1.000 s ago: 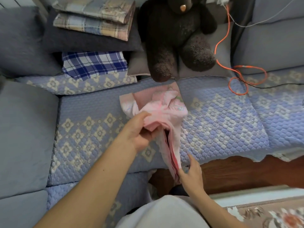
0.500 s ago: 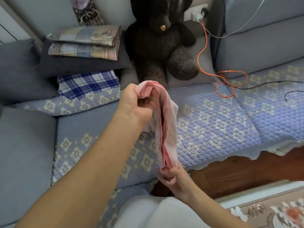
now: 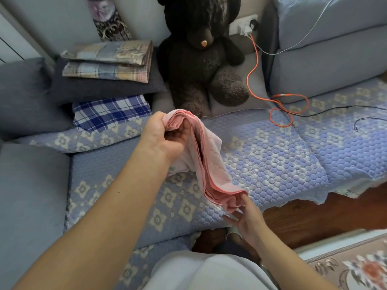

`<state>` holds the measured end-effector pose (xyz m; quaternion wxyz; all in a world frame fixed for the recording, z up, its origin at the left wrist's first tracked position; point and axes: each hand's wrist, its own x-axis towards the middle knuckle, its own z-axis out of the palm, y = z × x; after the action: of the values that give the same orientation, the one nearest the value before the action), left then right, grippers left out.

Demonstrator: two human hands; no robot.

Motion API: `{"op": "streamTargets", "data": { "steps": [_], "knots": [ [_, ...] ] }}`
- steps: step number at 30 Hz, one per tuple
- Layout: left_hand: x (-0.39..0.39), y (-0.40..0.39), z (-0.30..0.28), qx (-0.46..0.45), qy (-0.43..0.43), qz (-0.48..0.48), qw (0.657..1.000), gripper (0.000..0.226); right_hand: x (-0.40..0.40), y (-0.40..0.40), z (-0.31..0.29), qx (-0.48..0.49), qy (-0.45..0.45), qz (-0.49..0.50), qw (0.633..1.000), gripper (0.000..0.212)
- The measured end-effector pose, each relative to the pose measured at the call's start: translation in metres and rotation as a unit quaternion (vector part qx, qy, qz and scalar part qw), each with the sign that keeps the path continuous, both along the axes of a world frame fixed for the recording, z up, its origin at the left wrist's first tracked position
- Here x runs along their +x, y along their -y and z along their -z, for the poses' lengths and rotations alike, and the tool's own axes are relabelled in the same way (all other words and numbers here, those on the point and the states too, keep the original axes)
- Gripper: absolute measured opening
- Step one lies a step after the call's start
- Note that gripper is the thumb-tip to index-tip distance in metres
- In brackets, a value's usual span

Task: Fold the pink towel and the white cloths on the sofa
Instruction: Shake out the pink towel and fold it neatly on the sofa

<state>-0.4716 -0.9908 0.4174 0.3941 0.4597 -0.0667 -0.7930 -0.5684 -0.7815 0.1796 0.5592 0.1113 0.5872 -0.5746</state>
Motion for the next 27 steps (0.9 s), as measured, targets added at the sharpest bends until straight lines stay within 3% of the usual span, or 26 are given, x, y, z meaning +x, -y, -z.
{"op": "streamTargets", "data": {
  "steps": [5, 10, 18, 20, 23, 27],
  "knots": [
    [0.007, 0.0, 0.003, 0.004, 0.003, 0.005, 1.0, 0.019, -0.019, -0.006, -0.004, 0.019, 0.016, -0.039, 0.999, 0.032],
    [0.01, 0.001, 0.007, 0.009, 0.005, 0.009, 1.0, 0.017, -0.022, -0.011, -0.007, -0.01, 0.042, -0.012, 0.999, 0.027],
    [0.014, 0.001, 0.014, 0.008, 0.011, 0.006, 1.0, 0.017, -0.015, -0.003, -0.005, -0.003, -0.028, -0.077, 0.997, 0.037],
    [0.015, 0.001, 0.014, 0.012, 0.014, 0.004, 1.0, 0.017, -0.016, 0.002, -0.003, 0.046, -0.064, -0.108, 0.991, 0.034],
    [0.02, 0.003, 0.012, 0.017, 0.017, 0.002, 1.0, 0.02, -0.02, 0.01, 0.011, 0.173, -0.152, -0.137, 0.963, 0.017],
    [0.043, 0.016, 0.003, 0.011, 0.02, 0.004, 1.0, 0.019, -0.035, 0.02, 0.006, 0.236, -0.405, -0.271, 0.841, 0.016]
  ]
}}
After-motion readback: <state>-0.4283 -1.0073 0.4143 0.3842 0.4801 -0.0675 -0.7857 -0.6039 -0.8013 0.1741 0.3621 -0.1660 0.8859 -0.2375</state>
